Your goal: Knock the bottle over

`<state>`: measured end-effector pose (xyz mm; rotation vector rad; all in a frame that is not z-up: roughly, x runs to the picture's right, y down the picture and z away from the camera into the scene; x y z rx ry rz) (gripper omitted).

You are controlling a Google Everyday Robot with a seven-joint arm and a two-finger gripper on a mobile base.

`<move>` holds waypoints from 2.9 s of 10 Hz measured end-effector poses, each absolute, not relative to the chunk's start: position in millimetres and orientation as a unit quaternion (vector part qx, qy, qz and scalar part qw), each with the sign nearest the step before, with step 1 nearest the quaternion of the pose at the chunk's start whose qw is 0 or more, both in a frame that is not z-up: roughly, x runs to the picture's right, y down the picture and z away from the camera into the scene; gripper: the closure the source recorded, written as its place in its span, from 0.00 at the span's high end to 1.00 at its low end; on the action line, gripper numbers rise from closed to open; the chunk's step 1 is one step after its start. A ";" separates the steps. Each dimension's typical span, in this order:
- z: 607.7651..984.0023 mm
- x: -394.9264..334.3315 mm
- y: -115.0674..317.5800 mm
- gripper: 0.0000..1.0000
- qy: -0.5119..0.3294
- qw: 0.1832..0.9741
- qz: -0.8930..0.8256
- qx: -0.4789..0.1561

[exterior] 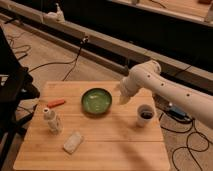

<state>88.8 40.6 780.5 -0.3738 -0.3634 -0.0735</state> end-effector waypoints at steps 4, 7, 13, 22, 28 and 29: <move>780.6 88.6 40.6 0.55 -0.180 0.966 -0.036 -0.185; 780.6 88.6 40.6 0.55 -0.180 0.966 -0.036 -0.185; 780.6 88.6 40.6 0.55 -0.180 0.966 -0.036 -0.185; 769.7 59.7 41.8 0.00 -0.207 0.959 -0.070 -0.183; 738.9 -94.5 78.3 0.00 -0.357 0.893 -0.180 -0.205; 728.6 -122.7 84.5 0.00 -0.387 0.876 -0.199 -0.209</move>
